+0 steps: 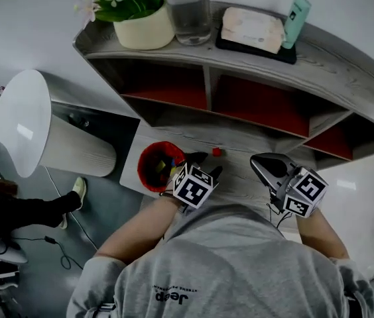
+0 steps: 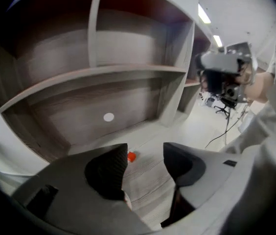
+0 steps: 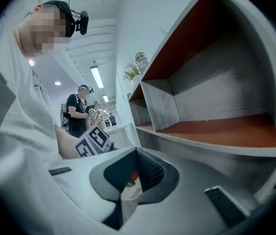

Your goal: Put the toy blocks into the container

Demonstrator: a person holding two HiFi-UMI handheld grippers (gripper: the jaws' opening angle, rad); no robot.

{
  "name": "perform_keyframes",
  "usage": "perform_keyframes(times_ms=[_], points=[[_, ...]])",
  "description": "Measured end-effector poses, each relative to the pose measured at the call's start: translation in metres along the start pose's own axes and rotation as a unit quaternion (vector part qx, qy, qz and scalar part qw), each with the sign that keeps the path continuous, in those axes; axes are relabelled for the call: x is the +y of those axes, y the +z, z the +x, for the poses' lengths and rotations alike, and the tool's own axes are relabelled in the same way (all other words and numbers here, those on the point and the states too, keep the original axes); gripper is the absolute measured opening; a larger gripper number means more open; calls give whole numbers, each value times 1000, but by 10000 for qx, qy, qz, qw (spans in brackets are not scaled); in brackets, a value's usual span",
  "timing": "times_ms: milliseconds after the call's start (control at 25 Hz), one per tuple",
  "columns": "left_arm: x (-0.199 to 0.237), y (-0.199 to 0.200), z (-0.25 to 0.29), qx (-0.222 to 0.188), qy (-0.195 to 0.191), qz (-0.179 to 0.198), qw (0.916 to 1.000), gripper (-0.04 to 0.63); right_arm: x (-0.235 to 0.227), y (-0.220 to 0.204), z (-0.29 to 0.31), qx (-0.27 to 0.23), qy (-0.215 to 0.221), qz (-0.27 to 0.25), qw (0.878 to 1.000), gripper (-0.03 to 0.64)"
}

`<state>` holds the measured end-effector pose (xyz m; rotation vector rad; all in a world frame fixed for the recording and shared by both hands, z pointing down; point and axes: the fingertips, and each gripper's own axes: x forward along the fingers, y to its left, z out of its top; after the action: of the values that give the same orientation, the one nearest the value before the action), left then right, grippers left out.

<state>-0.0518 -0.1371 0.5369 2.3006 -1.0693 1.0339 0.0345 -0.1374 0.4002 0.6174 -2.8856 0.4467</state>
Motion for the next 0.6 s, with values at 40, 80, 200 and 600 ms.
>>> perform_keyframes(times_ms=[40,80,200,600], points=[[-3,-3,22,136,183,-77,9997,258,-5,-3,-14,5,42,20,10000,11],[-3,-9,45,276,391,-187,9987,261,-11,-7,-29,17,78,44,10000,11],[8,-36,108,700,1085,-447,9906,268,-28,-21,-72,91,110,116,9998,11],[55,-89,190,844,2231,-2079,9486,273,-69,-62,-154,367,-195,426,9982,11]])
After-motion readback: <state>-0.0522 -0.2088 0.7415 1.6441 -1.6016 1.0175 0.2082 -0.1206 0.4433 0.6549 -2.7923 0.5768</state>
